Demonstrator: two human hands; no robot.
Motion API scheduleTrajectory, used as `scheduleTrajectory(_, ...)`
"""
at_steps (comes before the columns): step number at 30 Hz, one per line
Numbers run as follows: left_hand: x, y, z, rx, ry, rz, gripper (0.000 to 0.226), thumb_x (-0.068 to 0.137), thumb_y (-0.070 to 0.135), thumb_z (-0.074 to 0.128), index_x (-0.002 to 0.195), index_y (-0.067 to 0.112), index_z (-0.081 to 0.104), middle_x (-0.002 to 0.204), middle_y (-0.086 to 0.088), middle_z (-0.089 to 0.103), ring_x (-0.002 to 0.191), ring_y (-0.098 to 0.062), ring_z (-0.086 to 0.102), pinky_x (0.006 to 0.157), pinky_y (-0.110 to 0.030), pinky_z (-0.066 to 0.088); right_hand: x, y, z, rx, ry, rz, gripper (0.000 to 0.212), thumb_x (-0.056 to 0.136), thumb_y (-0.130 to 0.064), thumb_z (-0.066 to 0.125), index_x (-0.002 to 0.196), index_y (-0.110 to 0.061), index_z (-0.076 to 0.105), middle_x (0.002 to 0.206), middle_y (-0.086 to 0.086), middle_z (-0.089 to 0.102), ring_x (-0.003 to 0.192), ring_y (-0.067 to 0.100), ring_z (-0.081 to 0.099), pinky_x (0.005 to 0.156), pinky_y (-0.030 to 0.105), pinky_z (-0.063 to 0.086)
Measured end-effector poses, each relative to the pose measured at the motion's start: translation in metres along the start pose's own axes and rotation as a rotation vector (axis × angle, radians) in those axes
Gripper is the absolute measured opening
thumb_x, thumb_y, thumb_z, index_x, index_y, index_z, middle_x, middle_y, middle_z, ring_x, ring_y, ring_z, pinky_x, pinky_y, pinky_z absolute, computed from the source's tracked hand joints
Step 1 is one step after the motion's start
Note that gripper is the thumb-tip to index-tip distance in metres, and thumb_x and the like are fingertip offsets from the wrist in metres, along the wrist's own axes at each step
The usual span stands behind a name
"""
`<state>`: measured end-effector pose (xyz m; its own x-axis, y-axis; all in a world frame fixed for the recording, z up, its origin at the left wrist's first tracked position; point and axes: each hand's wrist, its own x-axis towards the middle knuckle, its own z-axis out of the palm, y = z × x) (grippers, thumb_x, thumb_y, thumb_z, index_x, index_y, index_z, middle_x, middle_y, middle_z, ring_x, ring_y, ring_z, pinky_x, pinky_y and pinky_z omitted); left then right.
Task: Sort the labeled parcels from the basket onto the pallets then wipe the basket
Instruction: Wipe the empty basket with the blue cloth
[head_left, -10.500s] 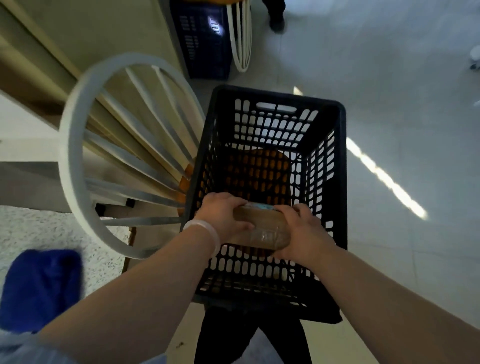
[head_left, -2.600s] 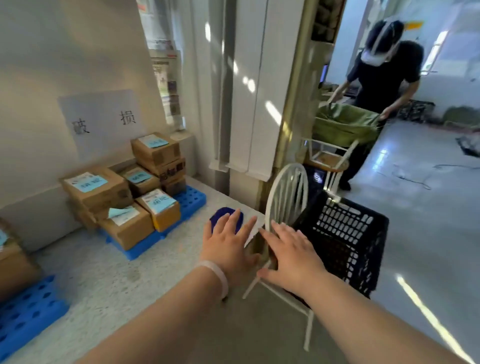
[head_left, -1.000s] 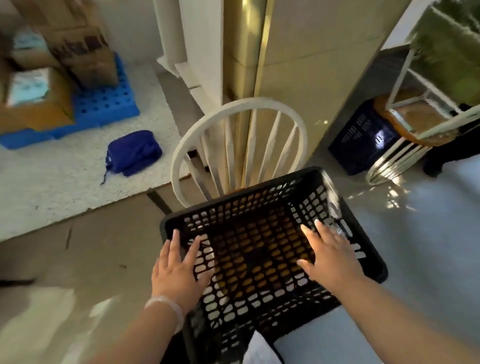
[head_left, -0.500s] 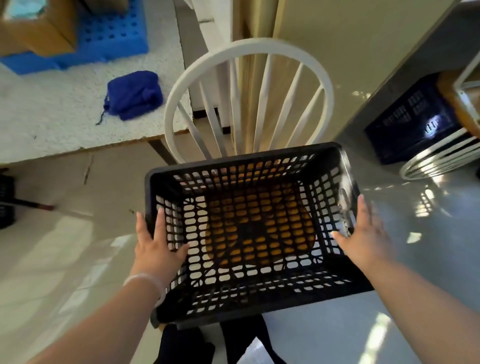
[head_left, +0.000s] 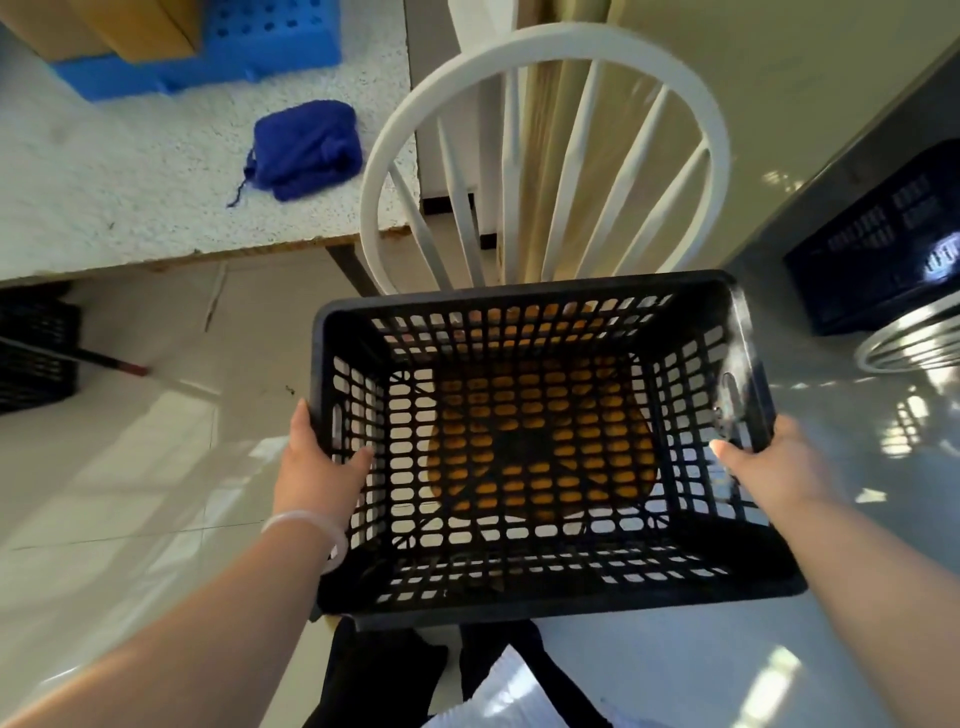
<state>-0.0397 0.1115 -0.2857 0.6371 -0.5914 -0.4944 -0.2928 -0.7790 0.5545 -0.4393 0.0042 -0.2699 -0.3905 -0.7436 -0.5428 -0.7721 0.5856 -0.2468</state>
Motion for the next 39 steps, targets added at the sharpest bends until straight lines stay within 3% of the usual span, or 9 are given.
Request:
scheduleTrajectory(8,-0.01,-0.016,-0.042,-0.073,0.052,-0.003,0.065,0.083,0.033,0.074,0.137,0.03,0.038,0.111,0.005,0.062,0.099,-0.023,0.064,0.09,-0.052,0.053,-0.038,-0.019,0.008,0.059,0.01,-0.043,0.042,0.083,-0.044,0.073,0.105,-0.016,0.05,0.085,0.006,0.06,0.074,0.023,0.058,0.07,0.04,0.052)
scheduleTrajectory(12,-0.007,-0.034,-0.093,-0.091,0.087,0.001,0.059,0.082,0.038,0.075,0.131,0.027,0.044,0.097,0.007,0.062,0.088,-0.02,0.063,0.084,-0.046,0.053,-0.077,-0.049,0.013,0.043,-0.051,-0.104,0.047,0.083,-0.051,0.07,0.108,-0.017,0.05,0.09,0.005,0.062,0.077,0.023,0.061,0.061,0.033,0.048)
scheduleTrajectory(14,-0.006,-0.045,-0.122,-0.097,0.117,0.008,0.056,0.082,0.037,0.075,0.129,0.025,0.046,0.097,0.005,0.062,0.088,-0.022,0.062,0.081,-0.043,0.051,-0.099,-0.069,0.018,0.042,-0.075,-0.143,0.061,0.082,-0.054,0.07,0.122,-0.013,0.047,0.103,0.006,0.062,0.084,0.025,0.061,0.062,0.035,0.051)
scheduleTrajectory(17,0.0,-0.068,-0.169,-0.115,0.161,-0.009,0.059,0.079,0.043,0.077,0.128,0.027,0.048,0.098,0.005,0.064,0.091,-0.024,0.063,0.085,-0.046,0.052,-0.134,-0.106,0.03,0.014,-0.099,-0.178,0.081,0.082,-0.057,0.069,0.139,-0.01,0.036,0.128,0.01,0.055,0.101,0.031,0.06,0.076,0.04,0.053)
scheduleTrajectory(20,0.011,-0.097,-0.221,-0.16,0.194,-0.014,0.064,0.075,0.048,0.078,0.128,0.029,0.048,0.099,0.006,0.066,0.093,-0.024,0.065,0.087,-0.052,0.053,-0.168,-0.145,0.048,0.012,-0.078,-0.224,0.07,0.082,-0.056,0.069,0.13,-0.01,0.048,0.115,0.012,0.062,0.095,0.033,0.064,0.073,0.036,0.052)
scheduleTrajectory(23,0.017,-0.12,-0.277,-0.188,0.226,0.006,0.07,0.077,0.047,0.077,0.136,0.028,0.044,0.103,0.006,0.065,0.097,-0.023,0.062,0.09,-0.052,0.051,-0.204,-0.18,0.069,0.032,-0.033,-0.287,0.052,0.081,-0.054,0.07,0.113,-0.015,0.057,0.096,0.006,0.066,0.084,0.031,0.066,0.075,0.044,0.058)
scheduleTrajectory(28,0.031,-0.155,-0.376,-0.226,0.31,0.024,0.078,0.076,0.048,0.078,0.141,0.025,0.042,0.111,0.002,0.063,0.105,-0.024,0.059,0.097,-0.05,0.048,-0.285,-0.251,0.098,0.064,0.017,-0.392,0.042,0.089,-0.048,0.061,0.117,-0.019,0.053,0.099,0.004,0.061,0.086,0.028,0.063,0.077,0.042,0.057)
scheduleTrajectory(34,0.053,-0.188,-0.485,-0.219,0.37,0.081,0.077,0.075,0.051,0.077,0.139,0.024,0.044,0.098,0.009,0.06,0.096,-0.019,0.059,0.089,-0.044,0.051,-0.369,-0.336,0.124,0.157,0.049,-0.594,0.021,0.092,-0.037,0.061,0.105,-0.032,0.044,0.087,-0.008,0.053,0.079,0.018,0.058,0.078,0.041,0.056)
scheduleTrajectory(39,0.076,-0.195,-0.554,-0.216,0.379,0.121,0.081,0.071,0.057,0.077,0.138,0.024,0.045,0.106,0.003,0.065,0.1,-0.021,0.062,0.091,-0.045,0.051,-0.412,-0.396,0.122,0.163,0.004,-0.698,0.012,0.093,-0.035,0.061,0.092,-0.029,0.05,0.083,-0.007,0.055,0.076,0.018,0.058,0.083,0.044,0.056)
